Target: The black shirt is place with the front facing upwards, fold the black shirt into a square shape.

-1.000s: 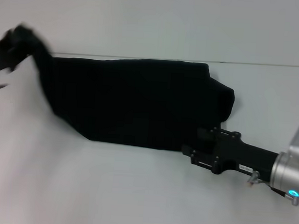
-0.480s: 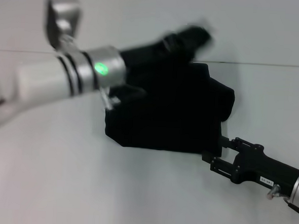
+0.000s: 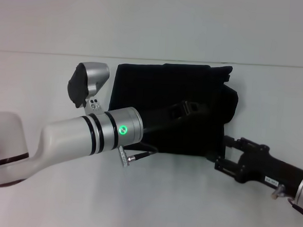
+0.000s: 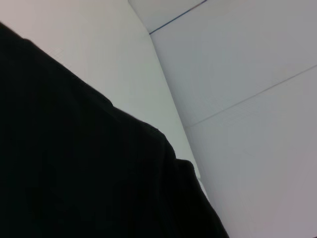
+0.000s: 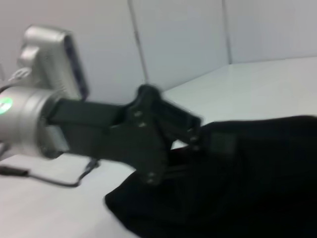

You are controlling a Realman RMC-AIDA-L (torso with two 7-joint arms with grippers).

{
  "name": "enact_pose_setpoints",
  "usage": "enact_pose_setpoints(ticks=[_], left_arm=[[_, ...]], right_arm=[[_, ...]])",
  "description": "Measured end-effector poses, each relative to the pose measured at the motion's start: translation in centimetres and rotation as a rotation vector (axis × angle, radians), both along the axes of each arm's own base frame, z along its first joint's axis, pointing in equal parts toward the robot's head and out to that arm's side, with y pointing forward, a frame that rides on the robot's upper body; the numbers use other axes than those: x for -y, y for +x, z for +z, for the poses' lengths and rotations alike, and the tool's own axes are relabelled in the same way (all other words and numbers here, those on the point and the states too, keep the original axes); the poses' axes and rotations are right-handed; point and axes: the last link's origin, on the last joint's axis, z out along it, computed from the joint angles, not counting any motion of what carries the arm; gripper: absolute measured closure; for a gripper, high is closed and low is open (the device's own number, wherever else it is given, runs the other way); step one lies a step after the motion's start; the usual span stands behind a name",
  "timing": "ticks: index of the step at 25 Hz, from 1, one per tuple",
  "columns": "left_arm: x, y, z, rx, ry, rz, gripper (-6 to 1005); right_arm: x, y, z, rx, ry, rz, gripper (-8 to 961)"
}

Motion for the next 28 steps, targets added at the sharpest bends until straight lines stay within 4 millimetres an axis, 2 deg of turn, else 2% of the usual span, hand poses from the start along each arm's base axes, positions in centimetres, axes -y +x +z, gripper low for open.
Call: enact_pose_setpoints(ticks=[7,12,17,19,23,24,25,28], left_arm=[[0.2,0.1,-0.1,0.010,-0.006,-0.003,946],[0.7,0.3,0.1,0.034,0.009,-0.054,946],[1.2,0.8,0.4,0.076,0.004,-0.095,771],[1.4,0.6,0.6,0.080,0.003,-0.108,729],[1.6,-0.1,2.7,0.136,0.041,-0.152,646],[1.8,-1.1,4.3,0.153,0.085,-0.173,625],[1.8,-1.1,4.3,0.153,0.085,-0.173,604],[2.0,-3.2,6.6,0.142,0.154,-0.163,542]], right_arm=[[-0.8,0.1,0.7,-0.048,0.059,-0.054,246],[-0.2,1.6,1.7,-0.067,0.108,-0.117,247],[1.2,3.8,2.8,-0.083,0.171,-0.201,248],[1.6,4.3,3.1,-0.094,0.189,-0.223,248],[2.0,4.7,3.8,-0.128,0.219,-0.243,249],[2.1,4.6,3.8,-0.140,0.221,-0.239,249],[2.1,4.4,3.9,-0.151,0.220,-0.231,249],[2.2,3.0,3.8,-0.200,0.202,-0.161,250]])
